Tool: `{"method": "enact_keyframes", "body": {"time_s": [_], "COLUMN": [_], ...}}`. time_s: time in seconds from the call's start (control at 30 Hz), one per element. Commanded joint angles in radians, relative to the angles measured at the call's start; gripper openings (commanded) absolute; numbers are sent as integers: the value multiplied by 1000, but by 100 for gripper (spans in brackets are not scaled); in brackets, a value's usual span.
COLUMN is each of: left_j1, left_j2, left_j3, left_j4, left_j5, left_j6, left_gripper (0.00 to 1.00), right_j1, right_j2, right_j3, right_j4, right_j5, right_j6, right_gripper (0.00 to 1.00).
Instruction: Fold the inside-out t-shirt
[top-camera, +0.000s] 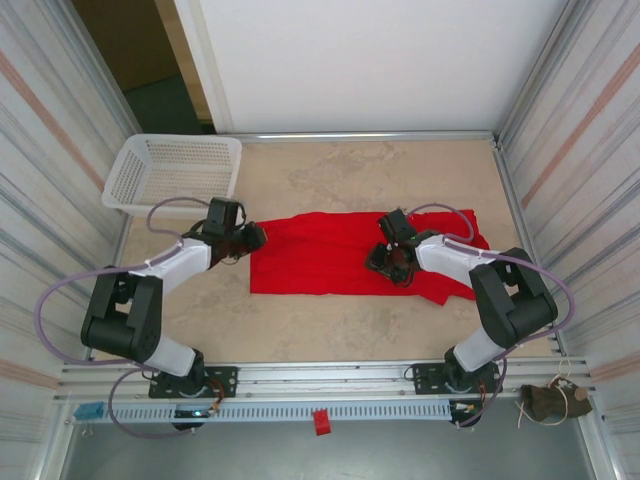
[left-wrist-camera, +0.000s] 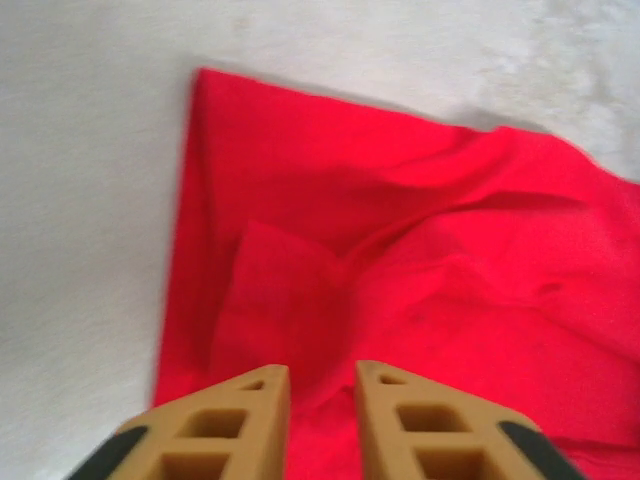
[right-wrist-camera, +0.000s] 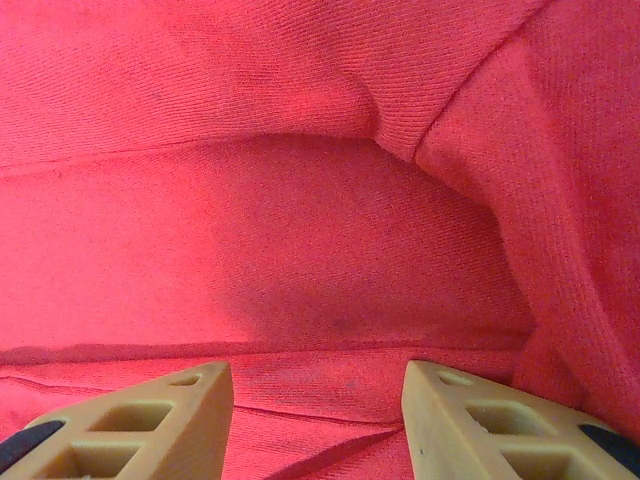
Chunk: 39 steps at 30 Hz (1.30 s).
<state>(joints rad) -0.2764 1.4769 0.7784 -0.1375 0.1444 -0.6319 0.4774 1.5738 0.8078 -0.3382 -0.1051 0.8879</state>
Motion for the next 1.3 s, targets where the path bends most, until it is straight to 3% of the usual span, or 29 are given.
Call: {"method": "enact_keyframes", "body": {"time_s": [0.0,0.2,0.43,0.6,0.77,0.93,1.13,1.27], "left_j1": [8,-30,-67,-66,-70,-99,-135,-143], "left_j2": [-72,-60,208,356,387,316,221,223], "left_j3": [14,126,430,531,456,304,123,92], "left_j4": [-82,-16,-36,-96,-46,35,107,112], "left_j5": [-138,-90,-45,-9,113,189,185,148], "left_j6": [-23,-26,15,57,63,41,-13,-24], "left_gripper": [32,34,35,35,33,29,29,30], "right_j1": [-21,-113,-335,-459,-536,-599,-652,-669], "right_j2": [-17,-119,-170,-211,-258,-257,-223,-166], "right_j3": [22,84,91,63,32,21,14,-2], "right_j4": [-47,-120,-185,-205,-212,-213,-196,-163], "right_j5": [24,14,-28,-57,-78,-99,-117,-131], "right_j6": [13,-34,-128,-165,-181,-203,-216,-214], "right_gripper": [48,48,48,48,48,48,49,49]}}
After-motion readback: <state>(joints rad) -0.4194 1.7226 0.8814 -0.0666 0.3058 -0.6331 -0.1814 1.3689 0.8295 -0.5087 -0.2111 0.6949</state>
